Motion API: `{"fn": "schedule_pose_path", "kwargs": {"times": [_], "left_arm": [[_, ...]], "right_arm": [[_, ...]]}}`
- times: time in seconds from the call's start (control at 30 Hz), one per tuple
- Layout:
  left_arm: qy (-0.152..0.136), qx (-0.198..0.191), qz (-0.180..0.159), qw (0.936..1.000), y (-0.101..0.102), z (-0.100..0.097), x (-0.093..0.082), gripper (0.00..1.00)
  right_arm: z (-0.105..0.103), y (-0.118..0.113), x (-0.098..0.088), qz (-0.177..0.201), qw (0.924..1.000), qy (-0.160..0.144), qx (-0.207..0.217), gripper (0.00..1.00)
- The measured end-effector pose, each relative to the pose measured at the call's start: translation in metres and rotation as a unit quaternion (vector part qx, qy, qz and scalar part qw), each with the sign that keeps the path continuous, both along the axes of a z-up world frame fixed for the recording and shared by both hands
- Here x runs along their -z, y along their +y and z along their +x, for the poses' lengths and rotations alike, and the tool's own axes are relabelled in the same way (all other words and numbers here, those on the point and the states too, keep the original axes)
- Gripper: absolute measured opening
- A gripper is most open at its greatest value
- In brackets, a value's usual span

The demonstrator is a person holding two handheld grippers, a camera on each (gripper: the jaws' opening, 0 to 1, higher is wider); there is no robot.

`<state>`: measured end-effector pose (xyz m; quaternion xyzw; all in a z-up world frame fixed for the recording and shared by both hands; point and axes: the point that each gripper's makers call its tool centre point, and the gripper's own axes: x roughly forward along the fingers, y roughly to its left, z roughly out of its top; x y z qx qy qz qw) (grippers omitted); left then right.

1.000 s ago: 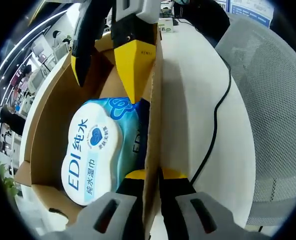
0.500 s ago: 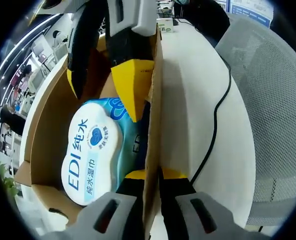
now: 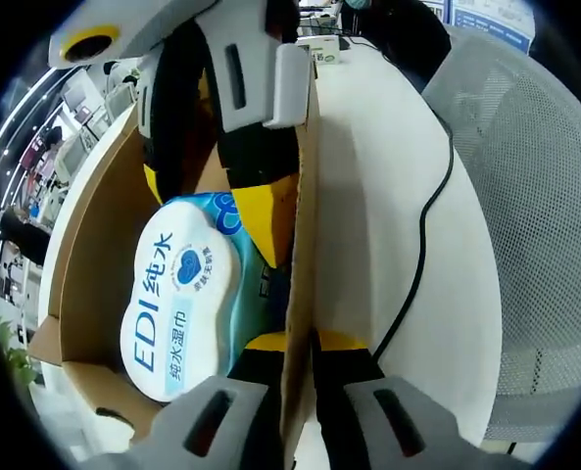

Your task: Operate the shoe box by opening the lid, removing the specified soft item, and placing it in the target area until the item is outside and the box remains undamaged.

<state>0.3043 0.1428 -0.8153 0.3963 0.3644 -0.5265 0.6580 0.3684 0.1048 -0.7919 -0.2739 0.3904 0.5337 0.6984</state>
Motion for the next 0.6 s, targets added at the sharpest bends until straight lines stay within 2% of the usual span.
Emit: {"fn": "schedule_pose_path", "kwargs": {"times": [0.6], "left_arm": [[0.0, -0.001, 0.0, 1.0, 0.0001, 0.0007, 0.0004, 0.04]], "right_arm": [[0.0029, -0.0076, 0.0004, -0.003, 0.9998, 0.0, -0.019, 0.6]]}}
